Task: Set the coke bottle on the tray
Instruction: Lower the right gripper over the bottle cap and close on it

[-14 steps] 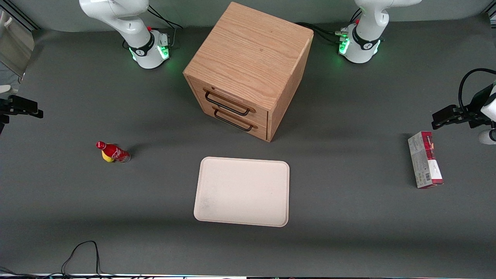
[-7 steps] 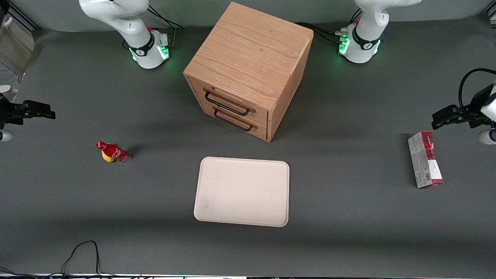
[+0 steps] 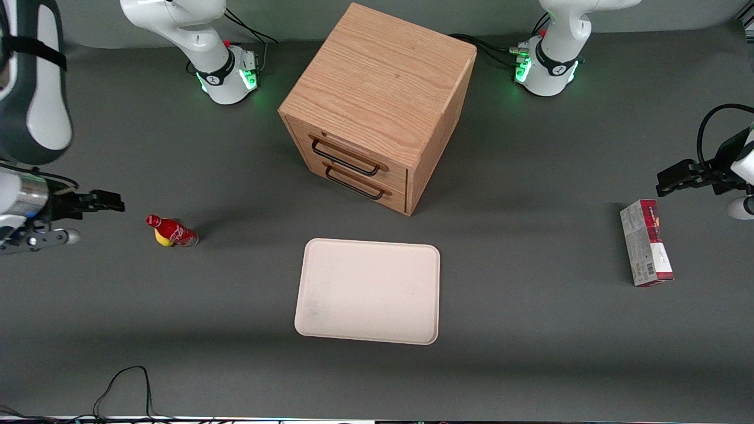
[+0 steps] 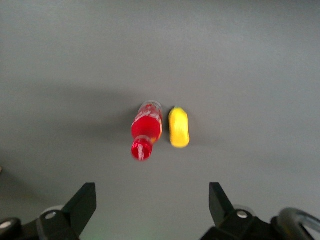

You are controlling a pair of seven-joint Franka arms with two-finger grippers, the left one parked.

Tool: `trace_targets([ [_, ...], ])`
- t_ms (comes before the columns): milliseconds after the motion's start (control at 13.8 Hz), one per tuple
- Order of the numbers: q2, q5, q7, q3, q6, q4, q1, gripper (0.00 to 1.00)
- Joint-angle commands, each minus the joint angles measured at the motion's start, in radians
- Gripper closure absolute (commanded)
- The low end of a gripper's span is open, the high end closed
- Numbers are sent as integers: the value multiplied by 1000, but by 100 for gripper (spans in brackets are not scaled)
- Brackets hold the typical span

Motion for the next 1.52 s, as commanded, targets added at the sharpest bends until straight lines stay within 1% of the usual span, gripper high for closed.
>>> trace_targets([
  [0,-84,1,0,-1,209,-227,8,0],
  [290,-82,3,21,0,450,-396,10,0],
  [435,-75,3,31,2,527,-445,25,0],
  [508,-72,4,37,0,528,-445,39,0],
  [653,-70,4,60,0,530,-444,42,0],
  [1089,-72,0,58,-1,524,-442,44,1],
  [1161,-73,-4,58,-1,522,-441,44,9],
  [1234,-78,-5,60,-1,521,-439,42,57],
  [1306,-81,-4,60,-3,512,-436,42,100],
  [1452,-81,-5,58,-4,492,-429,42,100],
])
